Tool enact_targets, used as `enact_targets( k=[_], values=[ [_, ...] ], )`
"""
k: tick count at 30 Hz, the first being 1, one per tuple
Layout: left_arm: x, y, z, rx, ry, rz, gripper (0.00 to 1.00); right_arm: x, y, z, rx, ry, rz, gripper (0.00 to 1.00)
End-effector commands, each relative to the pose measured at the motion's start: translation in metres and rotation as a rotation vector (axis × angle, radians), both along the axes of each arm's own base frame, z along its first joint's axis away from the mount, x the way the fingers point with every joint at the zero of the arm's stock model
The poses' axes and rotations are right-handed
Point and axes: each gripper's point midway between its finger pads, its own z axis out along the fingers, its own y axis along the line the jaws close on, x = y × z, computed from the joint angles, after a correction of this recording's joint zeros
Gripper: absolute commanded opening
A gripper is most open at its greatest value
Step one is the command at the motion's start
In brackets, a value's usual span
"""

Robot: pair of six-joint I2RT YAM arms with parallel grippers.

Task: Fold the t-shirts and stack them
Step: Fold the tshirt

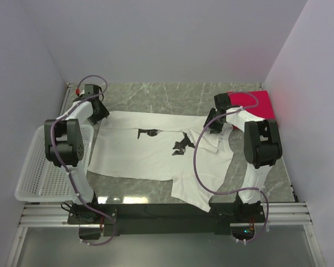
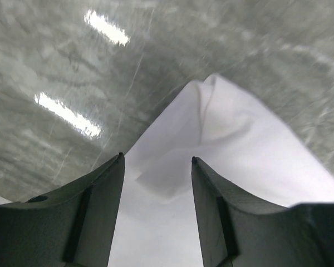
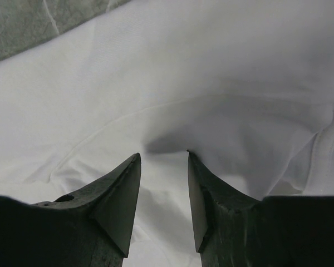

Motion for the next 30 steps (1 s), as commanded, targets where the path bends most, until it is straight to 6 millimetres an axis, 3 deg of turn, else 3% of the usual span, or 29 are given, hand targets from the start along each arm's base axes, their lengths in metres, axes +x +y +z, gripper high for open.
enact_targets(
  k=[1,5,11,20,27,30],
  values=[
    [-0.004,-0.01,-0.012,-0.053,0.007,0.015,0.56,0.006,-0.006,0.001,-0.017,0.001,-0.004,0.47],
    [-0.005,-0.009,-0.023,-0.057,0.031,0.02,0.52,0.005,-0.009,-0.001,-0.022,0.011,-0.007,0.47],
    [-0.006,-0.012,-0.022,-0.07,0.026,0.016,0.44,0.006,-0.013,-0.002,-0.026,0.012,-0.016,0.47],
    [-0.014,-0.014,-0.032,-0.081,0.044,0.026,0.47,0.006,-0.012,-0.001,-0.018,0.007,-0.017,0.46],
    [-0.016,-0.017,-0.037,-0.092,0.054,0.025,0.31,0.006,-0.013,-0.001,-0.018,0.006,-0.021,0.46],
    [-0.015,-0.018,-0.034,-0.095,0.048,0.022,0.29,0.006,-0.012,-0.001,-0.016,0.005,-0.02,0.46]
  ],
)
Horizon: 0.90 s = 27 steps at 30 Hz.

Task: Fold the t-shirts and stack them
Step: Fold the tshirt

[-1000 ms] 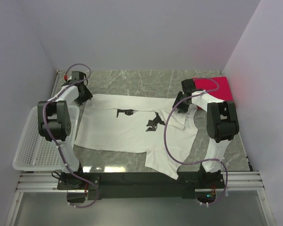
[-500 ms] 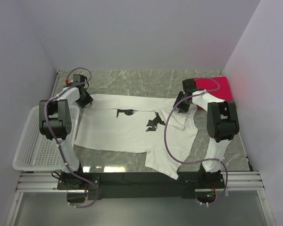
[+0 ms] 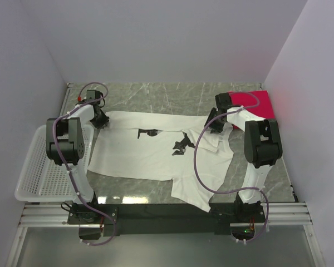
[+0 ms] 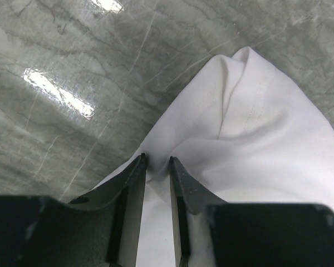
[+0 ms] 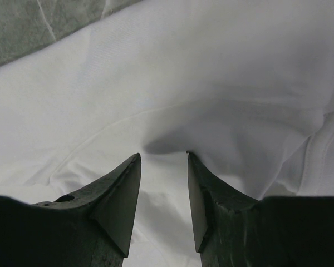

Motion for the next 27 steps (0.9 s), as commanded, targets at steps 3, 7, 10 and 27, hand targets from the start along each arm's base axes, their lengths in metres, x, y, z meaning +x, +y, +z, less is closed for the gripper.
enact_targets(
  k=[3,7,10,27],
  values=[
    [0.003,-0.007,0.007,-0.013,-0.023,-0.006,0.3,0.005,-0.008,0.0,-0.018,0.001,-0.011,0.46],
    [0.001,-0.004,0.016,0.013,-0.028,0.001,0.41,0.005,-0.009,0.002,-0.018,-0.006,-0.011,0.46],
    [0.0,-0.005,0.023,0.018,-0.04,-0.003,0.43,0.005,-0.007,0.002,-0.013,-0.007,-0.009,0.46],
    [0.002,-0.021,0.039,0.044,-0.059,-0.031,0.41,0.006,-0.005,0.006,0.003,-0.022,-0.003,0.46]
  ],
)
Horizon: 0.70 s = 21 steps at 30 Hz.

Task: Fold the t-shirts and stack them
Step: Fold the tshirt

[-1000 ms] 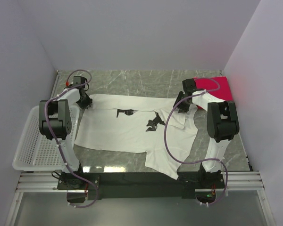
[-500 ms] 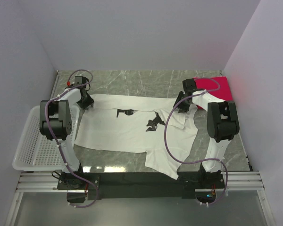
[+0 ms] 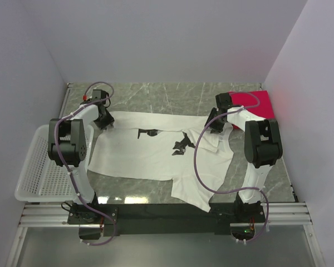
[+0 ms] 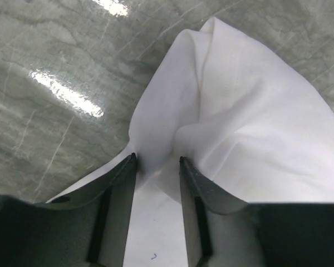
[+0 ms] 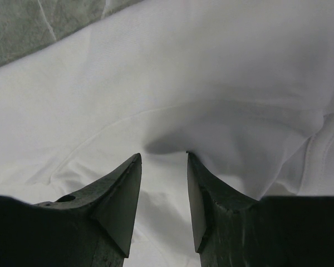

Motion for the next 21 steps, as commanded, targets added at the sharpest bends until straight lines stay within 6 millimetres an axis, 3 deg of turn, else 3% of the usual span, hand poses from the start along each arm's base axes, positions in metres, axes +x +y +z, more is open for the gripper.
enact_targets(
  k=[1,12,16,21],
  values=[
    [0.007,0.003,0.033,0.032,-0.068,0.018,0.44,0.006,-0.006,0.006,-0.008,-0.024,-0.005,0.46],
    [0.003,0.018,0.02,0.104,-0.034,0.05,0.46,0.006,-0.006,0.006,-0.003,-0.024,0.001,0.46],
    [0.009,0.02,0.014,0.105,-0.015,0.05,0.38,0.006,-0.006,0.005,0.005,-0.018,0.002,0.46],
    [0.019,0.018,0.045,0.088,-0.097,0.054,0.4,0.006,-0.008,0.005,0.002,-0.022,0.003,0.46]
  ],
)
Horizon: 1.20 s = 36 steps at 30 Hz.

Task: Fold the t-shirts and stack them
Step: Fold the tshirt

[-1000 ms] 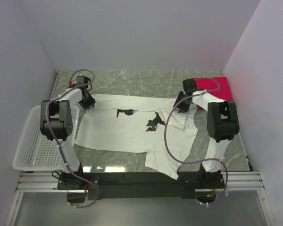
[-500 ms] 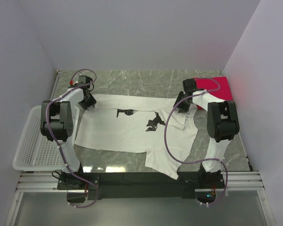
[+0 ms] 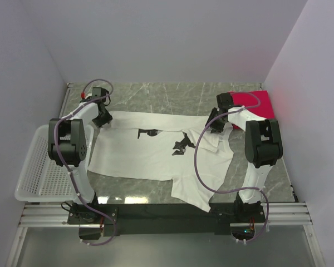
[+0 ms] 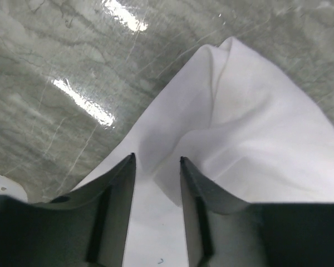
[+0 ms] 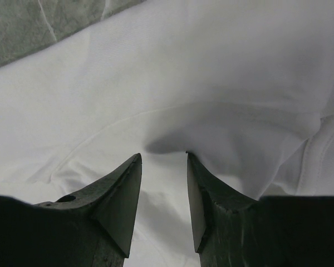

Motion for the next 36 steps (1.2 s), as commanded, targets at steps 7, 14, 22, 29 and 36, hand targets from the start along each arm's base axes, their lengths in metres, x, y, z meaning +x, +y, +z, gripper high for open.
enact_targets(
  k=[7,14,22,29,36],
  values=[
    [0.006,-0.011,0.053,-0.094,-0.189,0.085,0.52,0.008,-0.004,0.01,0.003,-0.038,0.004,0.45],
    [-0.001,-0.016,0.031,-0.249,-0.275,0.223,0.56,0.005,-0.002,0.013,0.019,-0.043,0.01,0.45],
    [0.005,-0.021,0.019,-0.293,-0.267,0.271,0.57,0.004,-0.001,0.011,0.025,-0.042,0.011,0.45],
    [0.006,-0.016,0.001,-0.27,-0.224,0.287,0.56,0.006,-0.003,0.012,0.026,-0.046,0.004,0.45],
    [0.009,-0.012,-0.005,-0.236,-0.204,0.277,0.4,0.004,-0.004,0.011,0.022,-0.042,0.004,0.45]
  ],
)
